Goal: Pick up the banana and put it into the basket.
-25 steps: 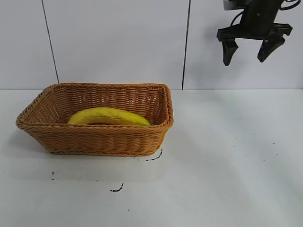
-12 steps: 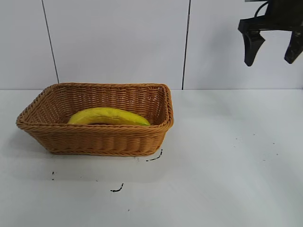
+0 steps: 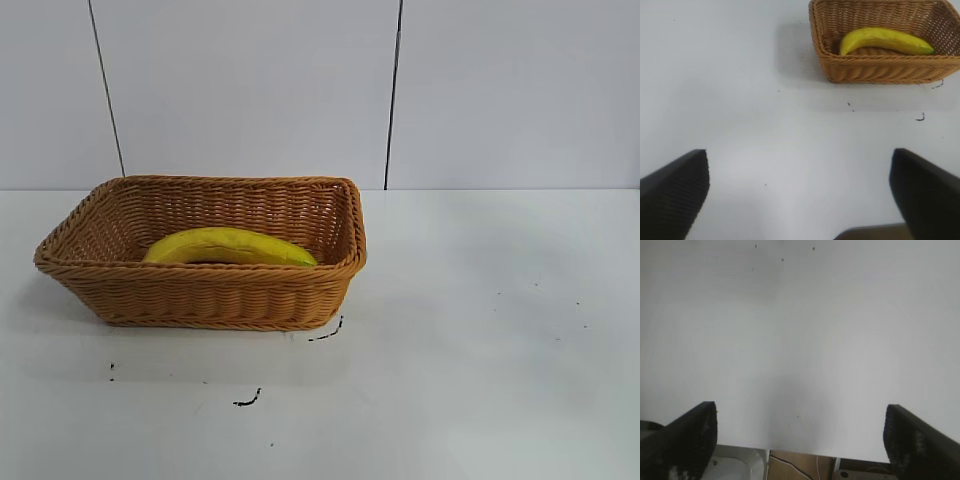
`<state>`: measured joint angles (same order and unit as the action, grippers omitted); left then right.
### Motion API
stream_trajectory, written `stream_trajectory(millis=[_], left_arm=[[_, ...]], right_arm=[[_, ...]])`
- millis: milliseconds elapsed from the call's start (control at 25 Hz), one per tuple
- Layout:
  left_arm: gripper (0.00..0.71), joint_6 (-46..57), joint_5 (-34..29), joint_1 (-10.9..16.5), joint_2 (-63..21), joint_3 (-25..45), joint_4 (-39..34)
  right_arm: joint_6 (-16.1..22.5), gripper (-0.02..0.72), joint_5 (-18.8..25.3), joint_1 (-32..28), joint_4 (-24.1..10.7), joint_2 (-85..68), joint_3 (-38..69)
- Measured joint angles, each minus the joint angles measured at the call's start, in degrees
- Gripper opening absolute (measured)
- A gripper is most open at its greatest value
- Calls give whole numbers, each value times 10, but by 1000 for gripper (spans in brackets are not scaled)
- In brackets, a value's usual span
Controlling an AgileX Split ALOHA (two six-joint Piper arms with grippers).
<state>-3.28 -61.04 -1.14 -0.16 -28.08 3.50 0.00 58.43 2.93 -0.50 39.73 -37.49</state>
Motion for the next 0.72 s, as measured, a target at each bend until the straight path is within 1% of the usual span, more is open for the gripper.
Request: stream_trajectory(millis=[120,200,320,480,720], left_arm=[[695,0,0,0,0,0,0],[695,0,0,0,0,0,0],[695,0,0,0,0,0,0],[695,0,0,0,0,0,0],[695,0,0,0,0,0,0]], right_arm=[[0,648,-13,0,5,-118,57],[0,648,-5,0,12,-187,82],[0,648,0,0,13,-264,90],[0,648,-1,0,14,-326,90],[0,648,-1,0,14,-379,91]])
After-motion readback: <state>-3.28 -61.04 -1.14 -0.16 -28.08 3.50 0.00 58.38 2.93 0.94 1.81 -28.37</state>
